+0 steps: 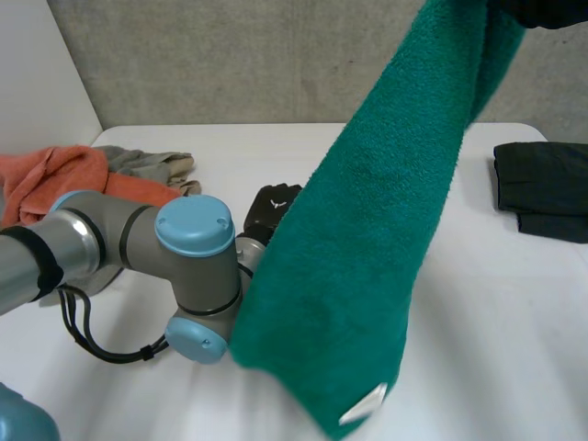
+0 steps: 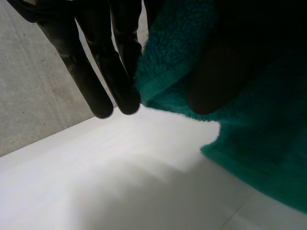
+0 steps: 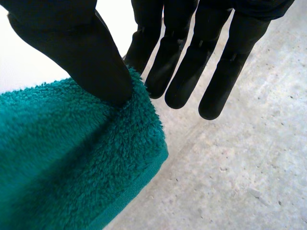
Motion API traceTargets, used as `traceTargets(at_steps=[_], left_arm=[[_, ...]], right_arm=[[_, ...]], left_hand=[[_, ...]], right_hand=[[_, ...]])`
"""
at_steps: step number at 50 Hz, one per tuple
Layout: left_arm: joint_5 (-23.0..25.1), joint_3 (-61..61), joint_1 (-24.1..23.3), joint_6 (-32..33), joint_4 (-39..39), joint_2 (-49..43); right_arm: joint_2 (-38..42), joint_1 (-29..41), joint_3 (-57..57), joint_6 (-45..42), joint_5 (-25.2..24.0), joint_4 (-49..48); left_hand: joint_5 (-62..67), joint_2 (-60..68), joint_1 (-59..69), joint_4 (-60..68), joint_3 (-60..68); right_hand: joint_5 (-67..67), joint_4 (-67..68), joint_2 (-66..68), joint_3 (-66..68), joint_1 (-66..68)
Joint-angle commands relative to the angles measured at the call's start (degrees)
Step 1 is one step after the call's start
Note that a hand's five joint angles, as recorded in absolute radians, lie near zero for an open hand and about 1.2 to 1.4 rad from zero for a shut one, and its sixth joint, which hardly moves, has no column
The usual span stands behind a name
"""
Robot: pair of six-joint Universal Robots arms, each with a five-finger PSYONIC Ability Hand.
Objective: Fold the laundry.
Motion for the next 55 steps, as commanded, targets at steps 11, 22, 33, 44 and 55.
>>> traceTargets(at_steps=[11,22,33,44,55], left_arm=[[-0.1,-22.2,7.0,2.4,0.0,34.1],[-0.3,-27.5,6.7,2.6,-0.1,41.3],[-0.8,-24.1,4.9,2.6,-0.3,37.2],[-0.8,-14.9,4.0,3.3,-3.0,36.1],[-1.0,-6.5,-0.4,3.4,-10.1,36.1]], right_arm=[[25.8,-13.4,-12.0,-0.1,4.7,-0.8],[50.7,-9.2,-26.0,-1.0,13.2,-11.1],[42.4,-5.3,-12.6,-9.1,18.7,-0.9],[25.6,-5.2,13.0,-9.2,12.9,9.1],[22.9,-3.3,28.3,24.5,8.4,-5.9]], left_hand=[[15.2,14.3,12.8,14.3,14.7],[15.2,14.3,12.8,14.3,14.7],[15.2,14.3,12.8,14.3,14.7],[15.2,14.3,12.8,14.3,14.7],[15.2,14.3,12.8,14.3,14.7]], right_hand=[[13.2,11.3,12.0,11.6,16.1],[-53.2,-55.2,-54.4,-54.9,-50.4],[-56.8,-58.7,-58.0,-58.4,-53.9],[-56.8,-58.7,-58.0,-58.4,-53.9],[-56.8,-58.7,-58.0,-58.4,-53.9]])
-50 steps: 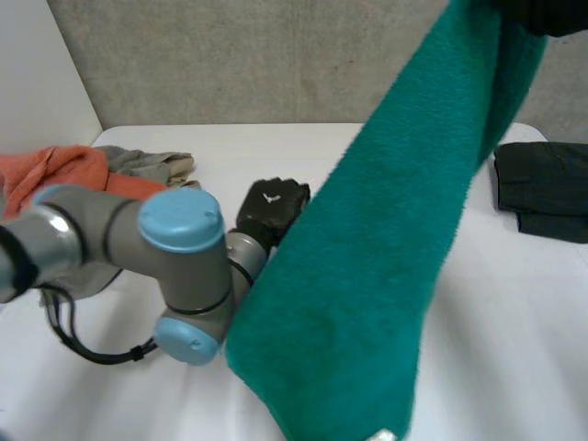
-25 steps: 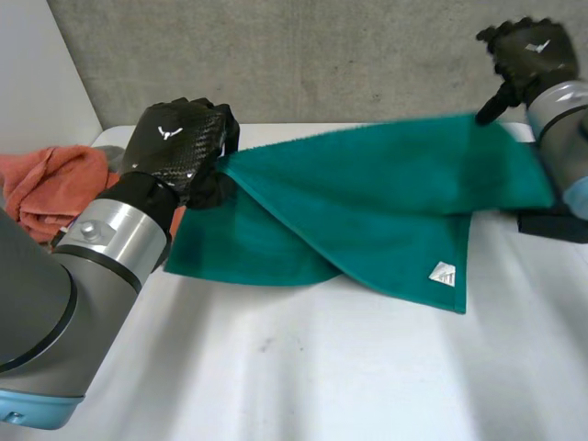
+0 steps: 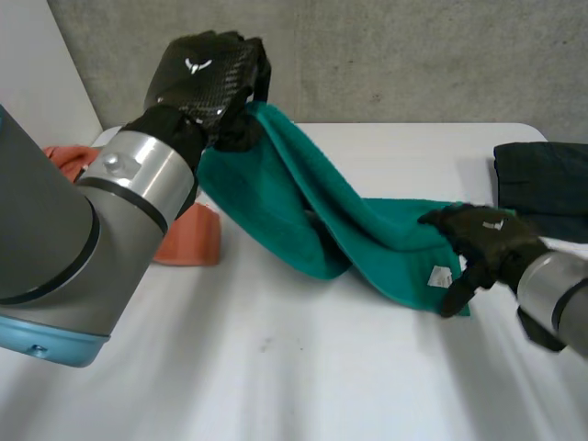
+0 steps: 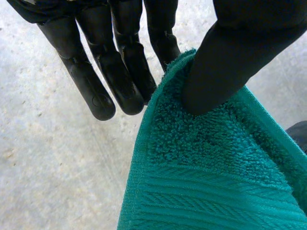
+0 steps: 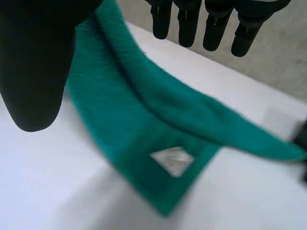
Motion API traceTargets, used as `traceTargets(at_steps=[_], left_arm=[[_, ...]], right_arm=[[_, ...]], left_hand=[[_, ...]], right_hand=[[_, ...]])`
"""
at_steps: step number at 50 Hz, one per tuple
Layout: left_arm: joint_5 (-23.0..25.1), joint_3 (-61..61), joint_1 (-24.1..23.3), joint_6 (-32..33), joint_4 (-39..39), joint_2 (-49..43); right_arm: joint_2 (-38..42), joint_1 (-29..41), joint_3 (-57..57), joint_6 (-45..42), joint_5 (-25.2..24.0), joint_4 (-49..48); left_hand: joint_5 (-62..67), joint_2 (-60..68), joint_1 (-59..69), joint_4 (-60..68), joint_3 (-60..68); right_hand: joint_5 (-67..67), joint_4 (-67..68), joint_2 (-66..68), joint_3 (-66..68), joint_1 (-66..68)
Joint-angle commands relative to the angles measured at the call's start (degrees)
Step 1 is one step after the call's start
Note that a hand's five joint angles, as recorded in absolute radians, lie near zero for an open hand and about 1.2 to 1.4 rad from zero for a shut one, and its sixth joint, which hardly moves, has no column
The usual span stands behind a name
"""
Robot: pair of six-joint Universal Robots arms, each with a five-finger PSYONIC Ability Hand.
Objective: Fold the laundry.
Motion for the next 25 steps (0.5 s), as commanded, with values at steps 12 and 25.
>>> traceTargets(at_steps=[12,25], left_arm=[[-0.3,5.2,-5.4,-0.2,-4.1,1.5],[-4.5,4.1,-4.1,8.2,-4.6,4.7]], right_arm=[[23.0,13.5,-6.4,27.5,8.0,-15.1],[14.7,10.0,-9.4,11.4,13.3,-18.4]], left_hand=[[14.8,11.4,12.8,11.4,11.7],[14.8,11.4,12.8,11.4,11.7]], right_hand=[[-2.5,-2.2,-2.3,-2.2,-3.4],[67.5,67.8,67.7,67.8,66.6]])
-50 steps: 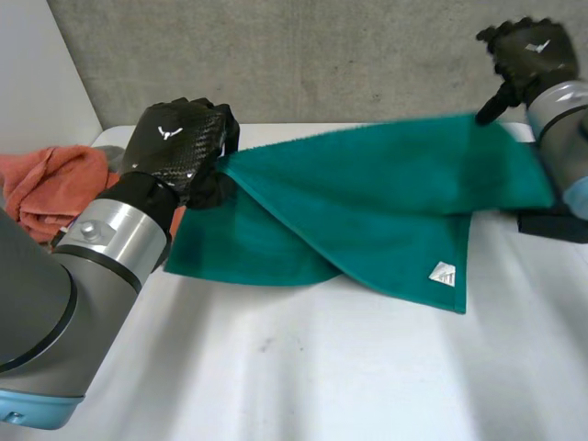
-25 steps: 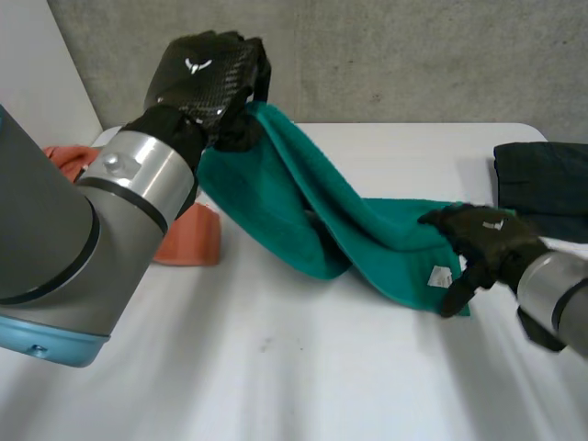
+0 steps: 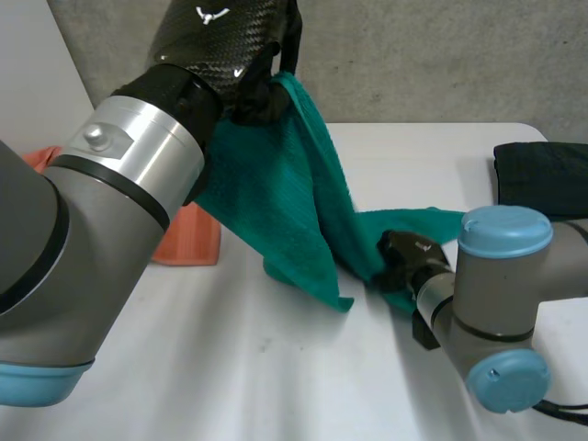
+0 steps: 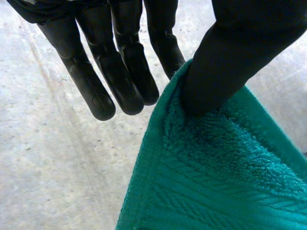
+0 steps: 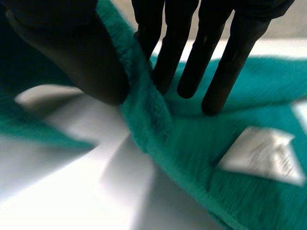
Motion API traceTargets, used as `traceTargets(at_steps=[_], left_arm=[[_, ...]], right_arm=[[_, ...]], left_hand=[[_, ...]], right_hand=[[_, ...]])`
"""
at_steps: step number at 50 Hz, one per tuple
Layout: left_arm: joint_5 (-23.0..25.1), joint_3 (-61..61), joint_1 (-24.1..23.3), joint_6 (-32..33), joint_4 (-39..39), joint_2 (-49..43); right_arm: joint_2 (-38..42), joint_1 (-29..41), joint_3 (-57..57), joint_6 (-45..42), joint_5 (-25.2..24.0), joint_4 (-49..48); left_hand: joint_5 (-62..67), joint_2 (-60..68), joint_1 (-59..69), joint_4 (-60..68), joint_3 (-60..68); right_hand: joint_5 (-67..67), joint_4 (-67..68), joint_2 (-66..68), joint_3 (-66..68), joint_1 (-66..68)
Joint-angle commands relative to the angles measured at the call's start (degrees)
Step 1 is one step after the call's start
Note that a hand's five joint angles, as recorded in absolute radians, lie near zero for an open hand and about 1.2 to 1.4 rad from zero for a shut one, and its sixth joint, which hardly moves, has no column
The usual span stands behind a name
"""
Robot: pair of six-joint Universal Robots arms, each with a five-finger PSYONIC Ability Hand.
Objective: Fold the laundry.
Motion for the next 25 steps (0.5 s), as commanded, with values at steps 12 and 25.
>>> traceTargets(at_steps=[12,25], left_arm=[[-2.0,-7.1,8.1,18.2,-0.3,2.9],[0.2,-9.3,11.1,21.9,-1.7,-8.1]], right_arm=[[-31.2,-15.1,-4.0,-47.8,-11.4,8.2],[-25.4,-19.9,-15.0,-57.0,-13.2,26.6]], left_hand=[[14.8,11.4,12.8,11.4,11.7],[14.8,11.4,12.8,11.4,11.7]], right_hand=[[14.5,14.2,13.3,35.5,15.7],[14.5,14.2,13.3,35.5,15.7]])
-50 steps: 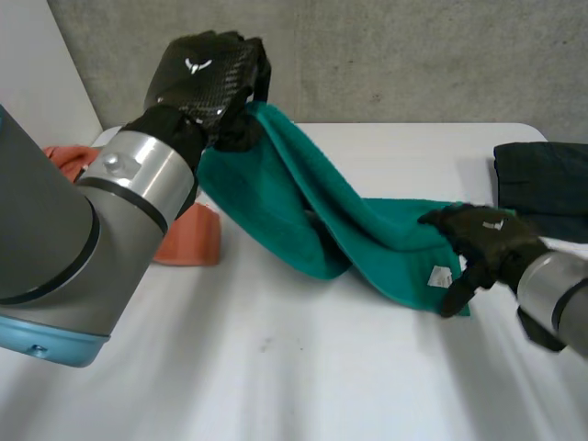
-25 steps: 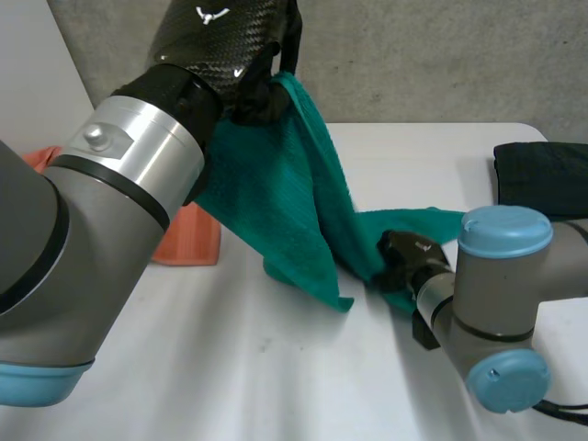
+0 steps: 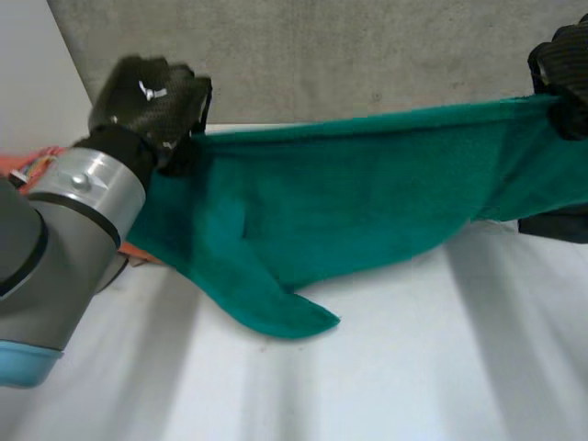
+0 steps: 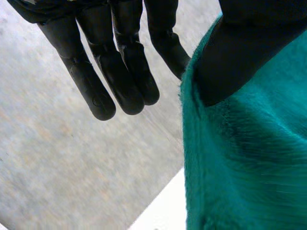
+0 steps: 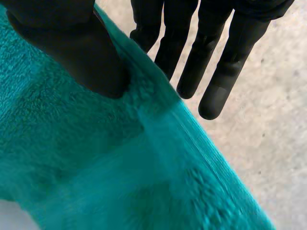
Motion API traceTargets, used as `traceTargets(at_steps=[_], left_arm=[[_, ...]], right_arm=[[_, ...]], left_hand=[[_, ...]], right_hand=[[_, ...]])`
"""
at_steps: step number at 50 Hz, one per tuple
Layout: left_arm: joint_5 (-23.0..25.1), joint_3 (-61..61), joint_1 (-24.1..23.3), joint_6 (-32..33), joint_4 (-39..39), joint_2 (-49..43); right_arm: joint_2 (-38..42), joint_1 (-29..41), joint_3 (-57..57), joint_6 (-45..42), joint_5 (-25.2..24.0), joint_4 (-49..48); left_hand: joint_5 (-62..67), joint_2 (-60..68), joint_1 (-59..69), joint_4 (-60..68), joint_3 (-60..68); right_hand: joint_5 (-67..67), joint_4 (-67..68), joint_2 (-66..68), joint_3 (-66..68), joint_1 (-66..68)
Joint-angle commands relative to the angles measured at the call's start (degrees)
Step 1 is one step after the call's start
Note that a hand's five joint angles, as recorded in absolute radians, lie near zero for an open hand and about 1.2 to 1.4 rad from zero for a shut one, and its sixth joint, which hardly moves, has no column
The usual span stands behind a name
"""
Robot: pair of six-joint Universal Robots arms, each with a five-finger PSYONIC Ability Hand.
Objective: Fold the laundry.
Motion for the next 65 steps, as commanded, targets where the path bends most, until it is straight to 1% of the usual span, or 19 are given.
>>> traceTargets(at_steps=[1,5,11,16,20,22,27,33,37,44,47,51,52,53,56,58,61,62,65], left_arm=[[1.7,1.8,0.8,3.7,-0.5,-10.9],[1.8,7.6,1.0,8.1,0.0,-18.3],[1.5,28.1,1.3,12.4,3.3,-29.3],[0.8,49.6,1.5,12.7,9.6,-35.2],[0.2,58.0,1.4,12.7,12.6,-36.0],[-0.8,58.4,1.2,12.7,13.3,-35.5],[-3.4,52.2,0.5,12.4,12.1,-32.7],[-4.3,28.3,1.0,12.0,12.2,-23.3],[-3.5,14.6,1.0,12.0,16.6,-20.3],[-1.5,-2.6,0.7,12.2,23.2,-20.6],[-1.0,-6.3,0.7,12.1,24.9,-21.1],[-0.8,-8.0,1.3,12.0,25.0,-22.1],[-0.8,-8.2,1.3,12.0,25.0,-22.2],[-0.8,-8.3,1.3,12.0,25.0,-22.2],[-0.8,-8.4,1.3,12.0,25.1,-22.1],[-0.8,-8.4,1.4,12.0,25.1,-21.8],[-1.0,-8.4,1.4,11.9,25.0,-21.6],[-0.9,-8.4,1.4,11.9,25.0,-21.7],[-1.0,-8.6,1.8,11.9,25.0,-22.1]], right_arm=[[11.0,0.2,-6.6,-6.4,0.5,8.0],[19.6,2.0,-13.3,-7.6,1.9,7.9],[31.5,4.1,-28.2,-7.6,7.4,4.4],[37.9,4.4,-43.6,-7.6,12.7,-11.1],[37.5,4.4,-45.6,-7.7,13.8,-25.3],[36.2,4.6,-44.5,-7.7,13.5,-30.7],[32.7,4.7,-37.2,-7.2,12.4,-32.6],[27.3,4.0,-21.9,-5.6,8.1,-32.1],[26.6,3.7,-10.0,-5.1,4.6,-30.3],[29.5,-1.1,-2.3,-0.5,1.4,-22.7],[34.5,-2.1,-2.7,5.4,1.3,-18.8],[36.6,-4.1,-4.0,11.8,0.6,-14.4],[37.3,-5.8,-4.5,14.1,-0.1,-13.2],[37.7,-6.4,-4.8,15.3,-0.6,-12.7],[39.0,-8.1,-6.2,18.4,-3.5,-10.7],[39.4,-8.6,-6.8,19.1,-5.2,-9.2],[40.3,-10.0,-7.4,19.0,-7.7,-7.2],[40.6,-10.7,-7.7,19.0,-8.6,-6.5],[40.8,-11.5,-8.4,18.8,-8.9,-6.0]], left_hand=[[14.8,11.4,12.8,11.2,11.6],[14.8,11.4,12.8,11.2,11.6],[14.8,11.4,12.8,11.2,11.6],[14.8,11.4,12.8,11.2,11.6],[14.8,11.4,12.8,11.2,11.6],[14.8,11.4,12.8,11.2,11.6],[14.8,11.4,12.8,11.2,11.6],[14.8,11.4,12.8,11.2,11.6],[14.8,11.4,12.8,11.2,11.6],[14.8,11.4,12.8,11.2,11.6],[14.8,11.4,12.8,11.2,11.6],[14.8,11.4,12.8,11.2,11.6],[14.8,11.4,12.8,11.2,11.6],[14.8,11.4,12.8,11.2,11.6],[14.8,11.4,12.8,11.2,11.6],[14.8,11.4,12.8,11.2,11.6],[14.8,11.4,12.8,11.2,11.6],[14.8,11.4,12.8,11.2,11.6],[14.8,11.4,12.8,11.2,11.6]], right_hand=[[13.6,11.4,12.5,35.5,15.7],[13.6,11.4,12.5,35.5,15.7],[13.6,11.4,12.5,35.5,15.7],[13.6,11.4,12.5,35.5,15.7],[13.6,11.4,12.5,35.5,15.7],[13.6,11.4,12.5,35.5,15.7],[13.6,11.4,12.5,35.5,15.7],[13.6,11.4,12.5,35.5,15.7],[13.6,11.4,12.5,35.5,15.7],[13.6,11.4,12.5,35.5,15.7],[13.6,11.4,12.5,35.5,15.7],[13.2,10.9,12.1,35.1,15.3],[-0.8,-3.1,-1.9,21.1,1.3],[-5.8,-8.0,-6.9,16.1,-3.7],[-14.7,-17.0,-15.8,7.2,-12.6],[-15.3,-17.5,-16.4,6.7,-13.1],[-6.7,-9.0,-7.8,15.2,-4.6],[13.4,11.2,12.3,35.3,15.5],[13.6,11.4,12.5,35.5,15.7]])
